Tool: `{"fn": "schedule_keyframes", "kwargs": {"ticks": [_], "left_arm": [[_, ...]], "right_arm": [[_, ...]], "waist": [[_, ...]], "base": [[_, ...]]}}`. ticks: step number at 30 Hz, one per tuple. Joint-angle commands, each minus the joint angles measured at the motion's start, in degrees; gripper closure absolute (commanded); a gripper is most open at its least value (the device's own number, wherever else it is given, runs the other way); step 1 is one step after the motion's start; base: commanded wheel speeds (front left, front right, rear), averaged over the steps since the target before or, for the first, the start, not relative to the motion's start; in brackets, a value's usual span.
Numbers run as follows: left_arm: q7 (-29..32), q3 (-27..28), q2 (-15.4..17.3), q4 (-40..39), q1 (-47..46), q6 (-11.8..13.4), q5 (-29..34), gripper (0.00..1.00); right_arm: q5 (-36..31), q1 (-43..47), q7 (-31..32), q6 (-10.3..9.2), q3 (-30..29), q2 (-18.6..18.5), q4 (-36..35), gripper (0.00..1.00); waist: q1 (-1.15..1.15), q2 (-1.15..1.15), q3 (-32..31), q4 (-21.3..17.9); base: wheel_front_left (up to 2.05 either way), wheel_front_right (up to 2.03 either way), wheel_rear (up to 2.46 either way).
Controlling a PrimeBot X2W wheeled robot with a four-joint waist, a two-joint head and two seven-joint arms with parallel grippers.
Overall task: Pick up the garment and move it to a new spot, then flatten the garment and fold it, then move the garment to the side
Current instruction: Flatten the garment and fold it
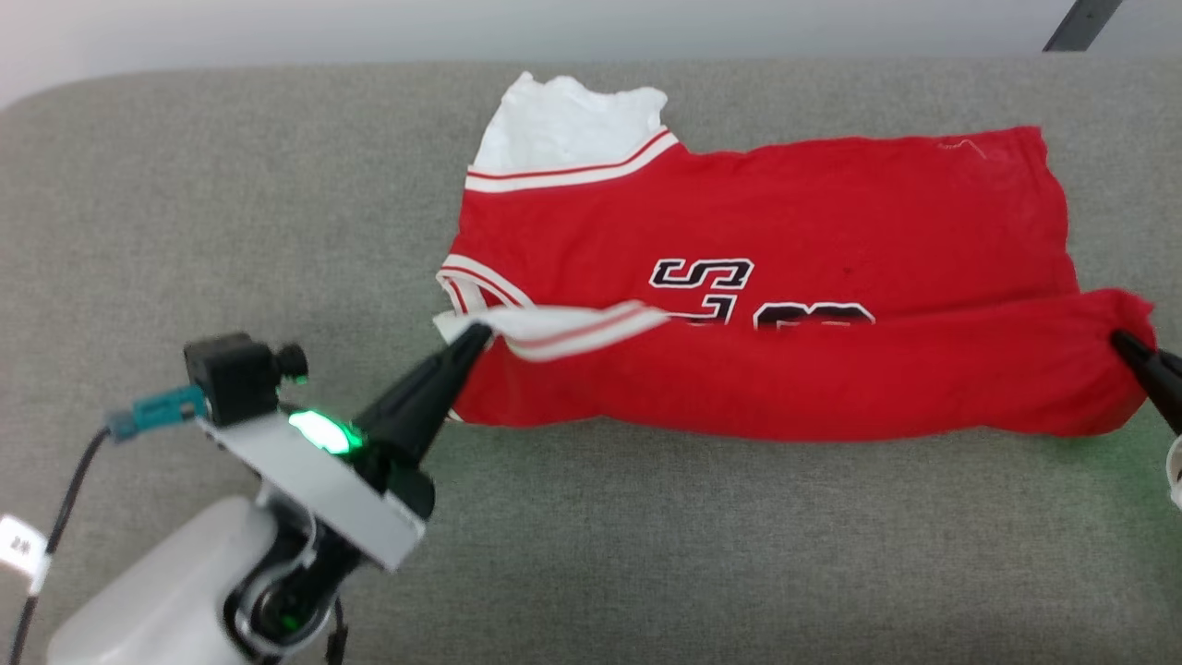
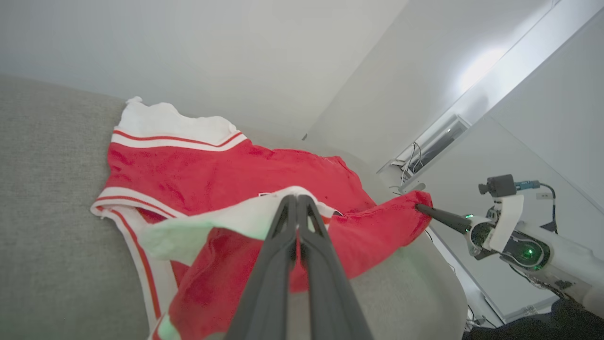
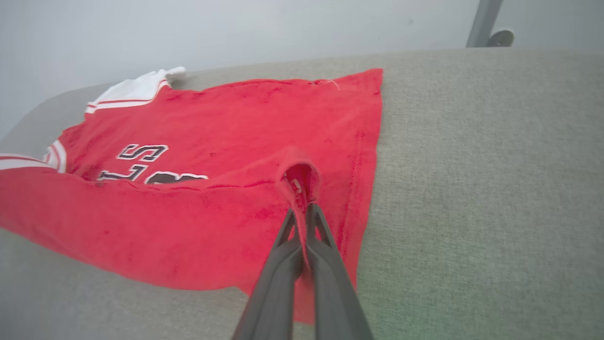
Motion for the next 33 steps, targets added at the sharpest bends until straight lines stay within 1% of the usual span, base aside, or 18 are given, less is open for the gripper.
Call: {"fn": "schedule_keyframes", "kwargs": {"ticks": [1,3,7,17,18,19,20,21,23,24,27,29,33], "left_arm": [[-0.6,0.2,-0.8,1.5,-1.3,0.1,-0.7,1.00],[-1.2,0.2,-1.8,4.5,-2.5,0.1,-1.8,1.00],[-1.7,-1.7,-3.3,9.7,-4.0,0.1,-2.0,1.00],[-2.2,-4.4,-5.3,18.3,-6.1,0.1,0.4,1.00],[-2.2,-4.6,-5.5,19.2,-6.3,0.1,0.8,0.70],[-2.2,-4.9,-5.7,19.8,-6.6,0.1,1.5,0.00],[-2.1,-4.9,-5.8,20.5,-6.9,0.1,1.9,0.00],[-2.2,-5.1,-5.6,21.0,-7.2,0.1,2.7,0.00],[-2.2,-5.3,-5.0,22.1,-7.9,0.1,4.4,0.00],[-2.2,-5.3,-4.7,22.3,-8.3,0.1,5.2,0.00],[-2.2,-5.8,-3.2,22.9,-9.4,0.1,7.1,0.00],[-1.6,-6.6,-1.5,22.9,-10.4,0.1,8.3,0.00],[4.2,-8.5,1.9,21.5,-12.7,0.8,10.1,0.00]], "right_arm": [[-0.4,-0.9,0.0,-0.09,-0.3,0.8,1.1,1.00],[-0.6,-2.2,-0.4,-0.09,-0.6,2.3,3.2,1.00],[-1.7,-3.4,-1.2,-0.09,0.1,4.0,5.9,1.00],[-4.7,-6.4,-3.3,-0.09,2.3,5.7,10.0,1.00],[-5.1,-6.7,-3.3,-0.09,2.5,5.9,10.4,1.00],[-5.6,-6.8,-3.7,-0.09,2.8,6.0,10.8,0.87],[-5.9,-6.9,-4.0,-0.09,3.1,6.1,11.3,0.62],[-6.1,-6.8,-4.4,-0.09,3.3,6.3,11.8,0.32],[-6.8,-6.5,-5.6,-0.09,3.2,6.6,12.8,0.32],[-7.1,-6.2,-6.1,-0.09,3.1,6.7,13.3,0.00],[-7.5,-5.0,-8.1,-0.09,2.2,7.2,14.4,0.00],[-7.6,-4.2,-9.1,-0.09,1.5,7.2,14.6,0.00],[-7.9,-2.7,-10.2,-0.09,0.3,7.3,13.8,0.00]], "waist": [[0.00,0.00,1.1,0.2],[0.00,0.00,2.1,0.1],[0.00,0.00,3.8,0.0],[0.00,0.00,6.5,-0.1],[0.00,0.00,6.4,-0.1],[0.00,0.00,6.2,0.0],[0.00,0.00,5.9,0.0],[0.00,0.00,5.5,0.2],[0.00,0.00,4.4,0.4],[0.00,0.00,3.8,0.5],[0.00,0.00,1.7,0.9],[0.00,0.00,0.4,1.2],[0.00,0.00,-1.2,1.3]], "base": [[0.00,0.00,0.00],[0.00,0.00,0.00],[0.00,0.00,0.00],[0.00,0.00,0.00],[0.00,0.00,0.00],[0.00,0.00,0.00],[0.00,0.00,0.00],[0.00,0.00,0.00],[0.00,0.00,0.00],[0.00,0.00,0.00],[0.00,0.00,0.00],[0.00,0.00,0.00],[0.00,0.00,0.00]]}}
